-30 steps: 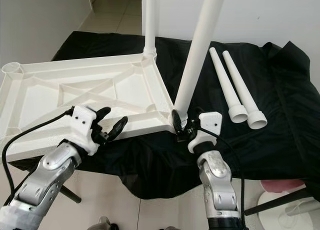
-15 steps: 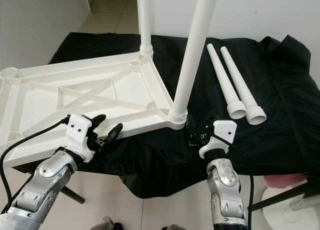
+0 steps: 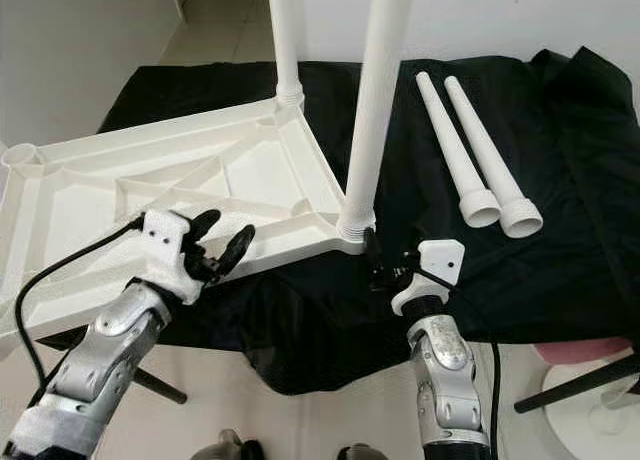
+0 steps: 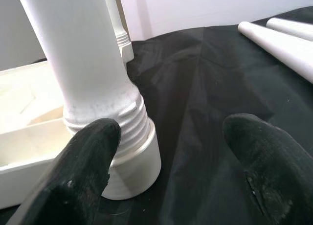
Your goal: Building children table
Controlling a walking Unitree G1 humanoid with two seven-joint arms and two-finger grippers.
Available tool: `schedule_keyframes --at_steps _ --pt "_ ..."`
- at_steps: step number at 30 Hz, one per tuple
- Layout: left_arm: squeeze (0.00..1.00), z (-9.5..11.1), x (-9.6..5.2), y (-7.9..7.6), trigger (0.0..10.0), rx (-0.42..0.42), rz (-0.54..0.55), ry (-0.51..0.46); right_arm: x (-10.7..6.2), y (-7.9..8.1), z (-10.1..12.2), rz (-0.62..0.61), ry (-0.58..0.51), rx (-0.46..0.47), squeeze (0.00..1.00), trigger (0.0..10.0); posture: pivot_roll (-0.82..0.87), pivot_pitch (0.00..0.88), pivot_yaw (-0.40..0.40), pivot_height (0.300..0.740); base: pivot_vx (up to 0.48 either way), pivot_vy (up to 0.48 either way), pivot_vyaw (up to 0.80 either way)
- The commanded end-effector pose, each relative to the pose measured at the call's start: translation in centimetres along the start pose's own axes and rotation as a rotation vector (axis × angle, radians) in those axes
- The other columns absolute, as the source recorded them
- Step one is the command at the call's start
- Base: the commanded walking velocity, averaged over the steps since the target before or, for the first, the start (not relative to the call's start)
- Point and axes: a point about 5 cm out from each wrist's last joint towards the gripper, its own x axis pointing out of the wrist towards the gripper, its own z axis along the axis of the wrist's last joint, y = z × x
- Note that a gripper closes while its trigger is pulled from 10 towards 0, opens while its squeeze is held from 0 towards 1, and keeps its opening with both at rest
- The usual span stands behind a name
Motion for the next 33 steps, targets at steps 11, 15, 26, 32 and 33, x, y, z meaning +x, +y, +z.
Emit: schedule_keyframes --at_steps 11,15,26,32,33 --pt "0.00 0.6 1.1 0.8 10.0 -0.026 0.008 -0.045 -0.2 1.4 0.4 0.127 -0.009 0.019 0.00 10.0 -0.13 0.140 0.145 0.740 0.000 0.000 0.00" --pt "0.00 0.8 1.5 0.9 10.0 -0.037 0.004 -0.052 0.1 1.6 0.5 0.157 -0.015 0.015 0.00 10.0 -0.13 0.141 0.152 0.740 0.000 0.000 0.00" --pt "0.00 0.7 2.4 0.7 10.0 -0.059 -0.005 -0.066 0.5 2.1 1.0 0.197 -0.026 0.007 0.00 10.0 -0.16 0.144 0.151 0.740 0.000 0.000 0.00" --pt "0.00 0.7 2.3 0.9 10.0 -0.061 -0.011 -0.067 0.5 2.1 0.9 0.195 -0.022 0.005 0.00 10.0 -0.18 0.151 0.164 0.740 0.000 0.000 0.00" --pt "0.00 0.7 2.3 0.9 10.0 -0.061 -0.011 -0.067 0.5 2.1 0.9 0.195 -0.022 0.005 0.00 10.0 -0.18 0.151 0.164 0.740 0.000 0.000 0.00"
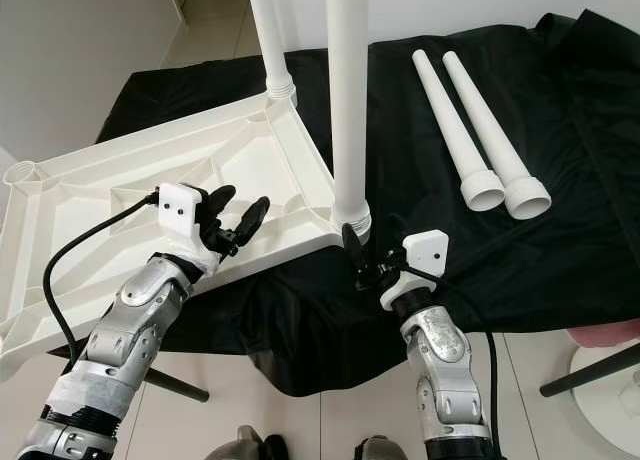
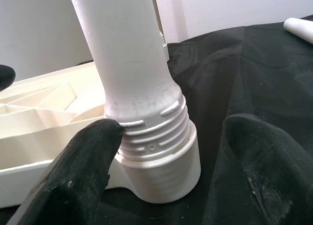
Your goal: Building children table
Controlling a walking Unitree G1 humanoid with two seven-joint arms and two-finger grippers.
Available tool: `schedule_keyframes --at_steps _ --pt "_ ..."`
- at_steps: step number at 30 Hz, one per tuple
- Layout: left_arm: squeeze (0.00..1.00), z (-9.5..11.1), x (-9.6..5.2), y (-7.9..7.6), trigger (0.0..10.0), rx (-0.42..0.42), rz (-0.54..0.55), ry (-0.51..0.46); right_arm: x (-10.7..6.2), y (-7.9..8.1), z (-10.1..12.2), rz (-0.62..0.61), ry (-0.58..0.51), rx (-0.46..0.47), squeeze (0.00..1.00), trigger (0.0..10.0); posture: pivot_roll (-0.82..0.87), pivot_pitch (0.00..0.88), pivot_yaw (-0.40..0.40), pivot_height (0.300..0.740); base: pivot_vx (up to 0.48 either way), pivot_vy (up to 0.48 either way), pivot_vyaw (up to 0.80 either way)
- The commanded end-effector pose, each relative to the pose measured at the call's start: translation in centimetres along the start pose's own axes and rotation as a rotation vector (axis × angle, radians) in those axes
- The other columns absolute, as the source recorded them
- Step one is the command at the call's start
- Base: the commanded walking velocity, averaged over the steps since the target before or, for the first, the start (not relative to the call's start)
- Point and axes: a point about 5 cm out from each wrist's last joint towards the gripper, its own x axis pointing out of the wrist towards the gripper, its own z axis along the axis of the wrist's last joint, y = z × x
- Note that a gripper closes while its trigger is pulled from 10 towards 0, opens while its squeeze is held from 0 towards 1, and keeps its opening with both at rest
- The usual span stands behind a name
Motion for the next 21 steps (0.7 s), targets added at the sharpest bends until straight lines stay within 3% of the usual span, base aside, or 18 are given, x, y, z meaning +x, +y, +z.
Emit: schedule_keyframes --at_steps 1,8,21 --pt "0.00 -0.2 -0.5 0.6 10.0 0.004 -0.040 0.011 0.2 0.8 -0.1 0.022 0.006 0.011 0.00 10.0 -0.19 0.151 0.166 0.740 0.000 0.000 0.00" --pt "0.00 -0.2 -0.7 1.7 10.0 0.001 -0.046 0.018 0.9 1.9 -0.3 0.025 0.006 0.012 0.00 10.0 -0.23 0.155 0.180 0.740 0.000 0.000 0.00" --pt "0.00 -0.4 -0.6 0.8 10.0 -0.014 -0.057 0.014 0.2 0.9 0.2 0.003 -0.008 -0.004 0.00 10.0 -0.22 0.149 0.164 0.740 0.000 0.000 0.00"
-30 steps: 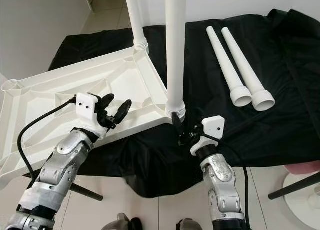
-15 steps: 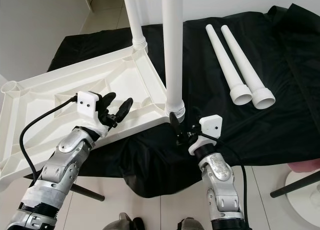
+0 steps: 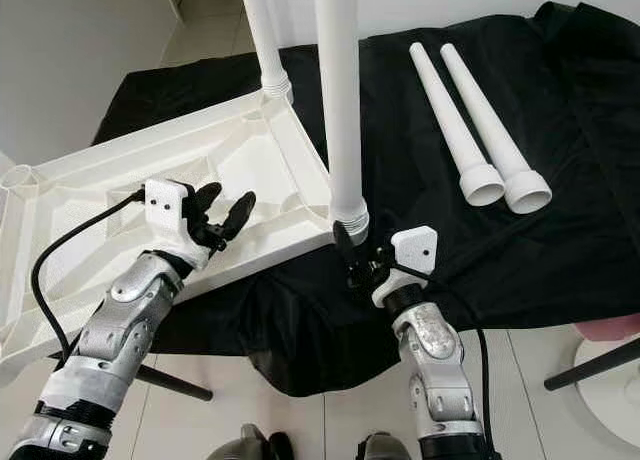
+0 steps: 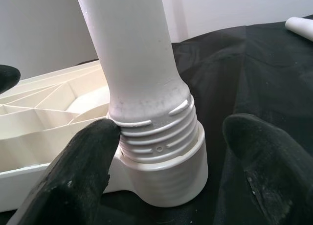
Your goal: Building children table
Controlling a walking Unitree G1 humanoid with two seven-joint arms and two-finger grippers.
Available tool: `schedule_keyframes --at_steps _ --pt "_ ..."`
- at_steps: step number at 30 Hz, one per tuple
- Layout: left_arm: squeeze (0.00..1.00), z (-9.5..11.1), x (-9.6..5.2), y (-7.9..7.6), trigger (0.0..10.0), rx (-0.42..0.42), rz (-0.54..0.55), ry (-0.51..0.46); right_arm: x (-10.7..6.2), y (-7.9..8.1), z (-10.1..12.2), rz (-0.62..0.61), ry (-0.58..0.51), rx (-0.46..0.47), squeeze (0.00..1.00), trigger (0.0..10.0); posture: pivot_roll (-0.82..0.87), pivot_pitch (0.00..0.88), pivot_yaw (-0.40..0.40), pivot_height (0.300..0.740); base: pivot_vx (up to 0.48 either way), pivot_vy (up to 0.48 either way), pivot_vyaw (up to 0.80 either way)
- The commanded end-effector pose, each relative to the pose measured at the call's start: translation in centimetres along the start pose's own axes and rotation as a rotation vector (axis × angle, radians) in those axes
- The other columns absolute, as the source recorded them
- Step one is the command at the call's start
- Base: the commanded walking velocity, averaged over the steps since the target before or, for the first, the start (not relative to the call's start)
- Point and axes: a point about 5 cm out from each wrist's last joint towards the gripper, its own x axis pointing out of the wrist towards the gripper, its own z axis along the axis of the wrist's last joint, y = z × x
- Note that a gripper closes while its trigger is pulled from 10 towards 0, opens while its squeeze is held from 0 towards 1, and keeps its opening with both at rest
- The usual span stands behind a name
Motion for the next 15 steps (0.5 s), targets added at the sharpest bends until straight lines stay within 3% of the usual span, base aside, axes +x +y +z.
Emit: schedule_keyframes --at_steps 1,15 --pt "0.00 -0.39 -0.45 -0.37 10.0 -0.003 -0.095 0.010 -0.22 0.14 -0.01 0.001 0.003 0.009 0.00 10.0 -0.22 0.149 0.164 0.740 0.000 0.000 0.00" --pt "0.00 -0.37 -0.34 -0.51 10.0 -0.008 -0.094 0.002 -0.45 -0.32 0.11 -0.018 0.002 -0.003 0.00 10.0 -0.22 0.144 0.154 0.740 0.000 0.000 0.00"
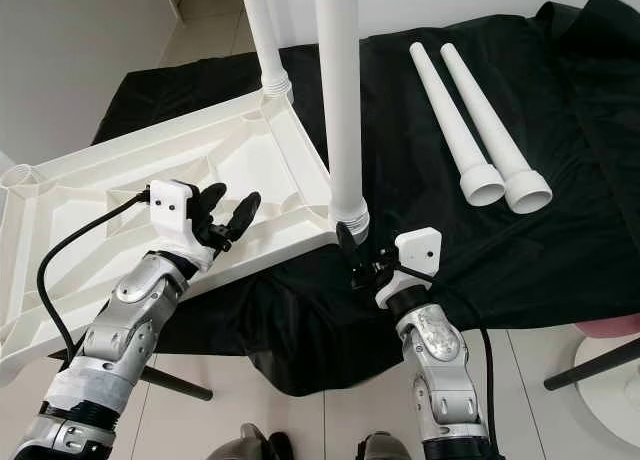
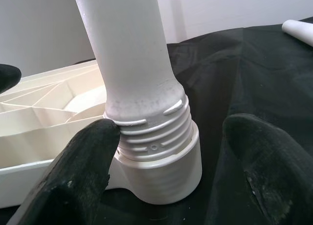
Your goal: Building children table
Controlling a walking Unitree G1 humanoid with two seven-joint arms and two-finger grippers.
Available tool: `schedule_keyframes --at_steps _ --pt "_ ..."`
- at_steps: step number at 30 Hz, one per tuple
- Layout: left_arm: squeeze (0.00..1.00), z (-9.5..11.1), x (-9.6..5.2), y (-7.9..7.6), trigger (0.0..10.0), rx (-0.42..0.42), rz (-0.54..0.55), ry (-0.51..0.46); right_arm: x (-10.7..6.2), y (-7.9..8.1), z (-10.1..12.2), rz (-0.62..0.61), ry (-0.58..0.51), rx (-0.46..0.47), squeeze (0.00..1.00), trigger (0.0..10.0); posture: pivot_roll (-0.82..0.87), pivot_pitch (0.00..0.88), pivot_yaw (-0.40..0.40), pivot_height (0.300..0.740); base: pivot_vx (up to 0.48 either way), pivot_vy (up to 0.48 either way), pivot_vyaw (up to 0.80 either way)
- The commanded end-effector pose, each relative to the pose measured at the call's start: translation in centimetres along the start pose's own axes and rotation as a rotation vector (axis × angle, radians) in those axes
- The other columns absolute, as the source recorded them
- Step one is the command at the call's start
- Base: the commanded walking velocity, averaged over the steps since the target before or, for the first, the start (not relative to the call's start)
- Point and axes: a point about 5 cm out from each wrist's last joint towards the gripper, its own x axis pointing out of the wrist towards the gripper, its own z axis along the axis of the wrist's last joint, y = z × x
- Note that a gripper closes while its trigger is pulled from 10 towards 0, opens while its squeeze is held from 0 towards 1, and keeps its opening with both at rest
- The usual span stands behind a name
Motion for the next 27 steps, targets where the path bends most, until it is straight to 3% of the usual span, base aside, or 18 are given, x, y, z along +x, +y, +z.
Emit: schedule_keyframes --at_steps 1,27 --pt "0.00 -0.24 -0.51 -0.21 10.0 0.000 -0.084 0.004 -0.24 0.02 -0.06 -0.013 0.003 0.012 0.00 10.0 -0.21 0.144 0.150 0.740 0.000 0.000 0.00" --pt "0.00 -0.14 -0.57 -0.15 10.0 0.003 -0.071 -0.004 -0.06 -0.79 0.17 -0.070 -0.004 0.005 0.00 10.0 -0.19 0.144 0.141 0.740 0.000 0.000 0.00"
